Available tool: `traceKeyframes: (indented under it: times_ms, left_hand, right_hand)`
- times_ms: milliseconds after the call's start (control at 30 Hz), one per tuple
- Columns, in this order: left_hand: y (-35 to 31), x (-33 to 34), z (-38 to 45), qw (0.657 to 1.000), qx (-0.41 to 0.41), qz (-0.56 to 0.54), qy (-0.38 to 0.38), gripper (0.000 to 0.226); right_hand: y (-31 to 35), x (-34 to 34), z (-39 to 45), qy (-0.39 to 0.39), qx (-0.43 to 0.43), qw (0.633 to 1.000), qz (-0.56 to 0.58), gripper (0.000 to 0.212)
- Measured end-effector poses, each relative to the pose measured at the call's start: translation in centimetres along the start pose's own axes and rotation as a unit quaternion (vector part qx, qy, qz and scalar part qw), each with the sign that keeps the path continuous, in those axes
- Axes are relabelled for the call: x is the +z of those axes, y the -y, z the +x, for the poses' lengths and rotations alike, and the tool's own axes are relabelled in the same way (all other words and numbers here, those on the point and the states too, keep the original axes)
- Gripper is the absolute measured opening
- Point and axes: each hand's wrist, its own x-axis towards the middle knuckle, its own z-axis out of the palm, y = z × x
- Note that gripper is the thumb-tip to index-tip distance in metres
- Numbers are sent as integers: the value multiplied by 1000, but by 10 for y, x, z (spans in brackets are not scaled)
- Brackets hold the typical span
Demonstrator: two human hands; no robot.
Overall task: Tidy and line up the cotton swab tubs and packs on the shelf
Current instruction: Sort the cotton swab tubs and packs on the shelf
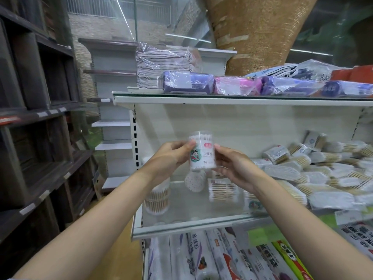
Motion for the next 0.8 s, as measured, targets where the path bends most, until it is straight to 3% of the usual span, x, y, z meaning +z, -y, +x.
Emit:
traceKeyframes:
  times_ms: [200,300,400,500,600,667,733,800]
  left_hand:
    - [-3,4,-1,999,20,0,32,27]
    - [-2,9,2,999,23,28,36,35]
    - [-3,16,3,998,3,50,25,28]
    - [-2,25,8,990,0,117,-74,30]
    - [2,43,15,970,3,145,-197,18]
    - [4,56,19,970,-20,128,-206,24]
    - [5,64,23,972,-39,121,-200,39]
    - [3,66,25,974,-44,108,-193,38]
  right_hand:
    - [8,-12,-1,87,-22,996,24,25]
    - [11,-19,0,110,-25,993,35,36]
    - [12,-29,1,121,-6,992,38,35]
    - [15,-36,4,74,6,997,8,29]
    - [13,-38,13,-18,-14,989,-147,31]
    - [12,-38,16,-38,-62,971,-227,31]
    - [14,-43,18,-13,-89,965,-245,30]
    - [20,-50,18,22,-87,967,-237,23]
